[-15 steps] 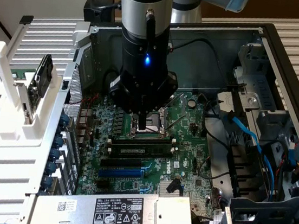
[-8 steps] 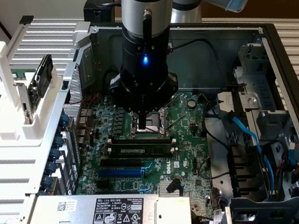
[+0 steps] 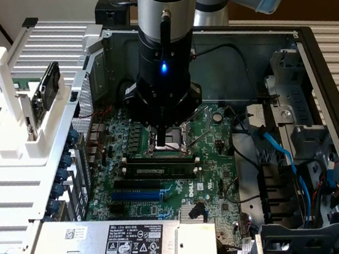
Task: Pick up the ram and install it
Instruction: 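Press down the ram until it locks into place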
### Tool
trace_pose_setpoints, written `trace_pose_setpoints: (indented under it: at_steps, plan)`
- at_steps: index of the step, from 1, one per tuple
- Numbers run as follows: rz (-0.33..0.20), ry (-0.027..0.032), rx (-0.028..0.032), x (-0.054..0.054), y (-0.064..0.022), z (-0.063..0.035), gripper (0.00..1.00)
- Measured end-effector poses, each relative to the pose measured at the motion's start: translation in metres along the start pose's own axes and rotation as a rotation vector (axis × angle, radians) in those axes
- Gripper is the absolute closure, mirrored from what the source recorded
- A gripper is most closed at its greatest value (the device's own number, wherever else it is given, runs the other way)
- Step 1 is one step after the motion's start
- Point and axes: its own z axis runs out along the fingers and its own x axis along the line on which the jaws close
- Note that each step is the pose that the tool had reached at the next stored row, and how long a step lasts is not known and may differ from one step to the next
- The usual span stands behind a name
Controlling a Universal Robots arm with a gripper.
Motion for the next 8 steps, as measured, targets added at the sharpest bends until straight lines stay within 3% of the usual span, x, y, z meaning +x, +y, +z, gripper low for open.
trace_pose_setpoints:
  at_steps: [8]
  plan:
    - [0.000, 0.0028, 0.0000, -0.0004, -0.0030, 0.0000, 0.90]
